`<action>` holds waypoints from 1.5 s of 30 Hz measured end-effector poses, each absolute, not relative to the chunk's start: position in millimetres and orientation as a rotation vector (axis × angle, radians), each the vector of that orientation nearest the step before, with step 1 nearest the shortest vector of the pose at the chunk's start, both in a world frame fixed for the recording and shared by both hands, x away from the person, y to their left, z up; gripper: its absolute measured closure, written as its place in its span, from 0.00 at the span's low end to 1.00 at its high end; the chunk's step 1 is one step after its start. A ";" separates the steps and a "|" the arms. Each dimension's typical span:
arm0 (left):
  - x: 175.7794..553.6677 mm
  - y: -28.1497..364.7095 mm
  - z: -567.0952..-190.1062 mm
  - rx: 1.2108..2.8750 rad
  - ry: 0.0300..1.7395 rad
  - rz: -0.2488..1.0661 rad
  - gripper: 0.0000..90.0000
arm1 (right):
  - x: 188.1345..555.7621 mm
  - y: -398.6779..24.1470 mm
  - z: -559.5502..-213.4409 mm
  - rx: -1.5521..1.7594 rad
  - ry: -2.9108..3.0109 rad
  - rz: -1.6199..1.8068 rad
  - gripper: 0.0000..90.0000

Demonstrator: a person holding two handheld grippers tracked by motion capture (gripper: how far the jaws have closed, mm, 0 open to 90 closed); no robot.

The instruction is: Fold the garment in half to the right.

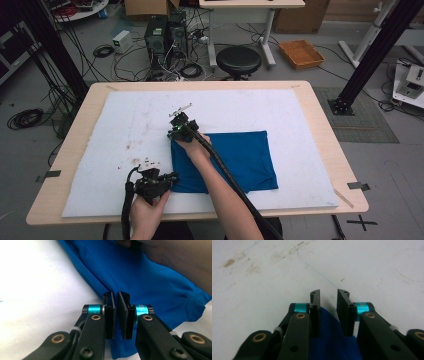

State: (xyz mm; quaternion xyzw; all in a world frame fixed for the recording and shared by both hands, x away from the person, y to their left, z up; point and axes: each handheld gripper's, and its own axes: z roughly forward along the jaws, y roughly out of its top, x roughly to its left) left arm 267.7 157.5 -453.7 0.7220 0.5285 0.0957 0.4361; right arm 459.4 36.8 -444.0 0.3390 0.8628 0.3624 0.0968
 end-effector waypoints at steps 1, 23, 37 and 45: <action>267.8 157.5 -453.7 1.797 1.315 0.239 0.93 | 459.2 36.6 -443.6 0.993 2.554 1.064 0.89; 264.2 126.7 -411.6 1.771 1.090 0.238 0.95 | 451.8 -30.0 -378.2 0.903 2.514 1.285 0.99; 286.0 31.9 -409.6 1.803 0.956 0.086 0.95 | 451.6 -150.9 -356.8 0.972 2.460 1.288 0.99; 299.3 -23.7 -414.4 1.835 0.918 0.031 0.95 | 456.6 -205.9 -367.8 1.067 2.444 1.216 0.99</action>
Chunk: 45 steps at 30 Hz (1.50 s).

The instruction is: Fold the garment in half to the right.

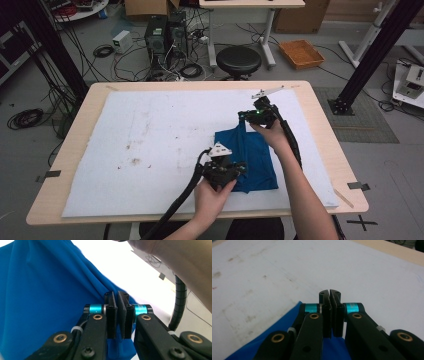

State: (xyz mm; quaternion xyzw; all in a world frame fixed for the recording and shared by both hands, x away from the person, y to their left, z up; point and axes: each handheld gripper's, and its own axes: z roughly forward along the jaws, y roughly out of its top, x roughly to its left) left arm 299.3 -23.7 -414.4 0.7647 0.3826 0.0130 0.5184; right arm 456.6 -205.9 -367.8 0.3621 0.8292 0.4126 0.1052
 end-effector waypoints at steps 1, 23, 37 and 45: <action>301.2 -29.9 -415.2 1.841 0.914 0.027 0.95 | 457.5 -211.3 -369.4 1.067 2.444 1.204 0.99; 317.3 -86.2 -429.8 1.870 0.853 -0.052 0.77 | 462.4 -243.4 -387.8 1.123 2.433 0.870 0.98; 308.5 -18.7 -392.9 1.766 0.789 0.023 0.53 | 412.6 -272.2 -378.2 1.242 2.209 1.076 0.73; 296.0 70.6 -382.6 1.736 0.857 0.142 0.52 | 330.0 -297.6 -401.7 1.358 2.141 1.250 0.63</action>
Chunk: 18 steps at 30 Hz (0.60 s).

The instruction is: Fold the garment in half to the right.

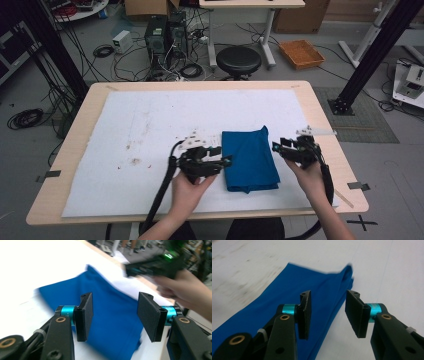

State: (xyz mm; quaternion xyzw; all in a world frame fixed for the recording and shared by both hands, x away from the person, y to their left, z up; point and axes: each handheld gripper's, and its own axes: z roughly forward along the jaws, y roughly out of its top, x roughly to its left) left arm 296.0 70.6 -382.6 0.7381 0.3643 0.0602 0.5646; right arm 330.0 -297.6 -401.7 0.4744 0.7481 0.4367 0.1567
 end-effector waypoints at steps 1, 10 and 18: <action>292.7 84.1 -383.3 1.731 0.878 0.156 0.52 | 319.5 -300.3 -405.8 1.381 2.150 1.263 0.63; 276.2 138.1 -394.6 1.678 0.966 0.175 0.52 | 269.4 -298.3 -433.8 1.479 2.206 1.300 0.78; 274.4 144.8 -396.7 1.660 0.979 0.166 0.52 | 256.5 -299.9 -437.1 1.481 2.211 1.206 0.97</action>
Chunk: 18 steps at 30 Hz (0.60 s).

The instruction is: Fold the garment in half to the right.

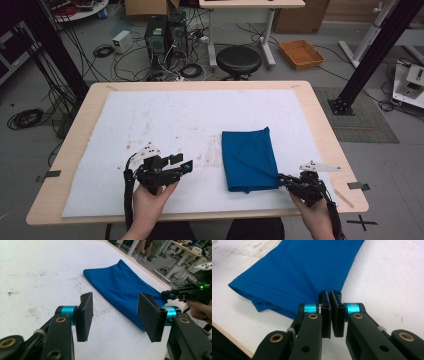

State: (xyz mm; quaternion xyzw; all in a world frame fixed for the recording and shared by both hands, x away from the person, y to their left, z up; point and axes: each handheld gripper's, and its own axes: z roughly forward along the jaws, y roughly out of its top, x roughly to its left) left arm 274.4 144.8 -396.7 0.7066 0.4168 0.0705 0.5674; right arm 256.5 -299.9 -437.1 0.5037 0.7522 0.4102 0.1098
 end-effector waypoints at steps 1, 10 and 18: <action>274.6 144.8 -396.9 1.666 0.975 0.165 0.52 | 255.8 -300.7 -437.6 1.483 2.214 1.207 0.97; 274.0 145.1 -397.0 1.674 0.969 0.169 0.52 | 255.7 -302.2 -432.5 1.459 2.199 1.196 0.86; 276.3 150.5 -397.8 1.683 0.976 0.186 0.52 | 308.6 -300.5 -409.6 1.449 2.084 1.203 0.82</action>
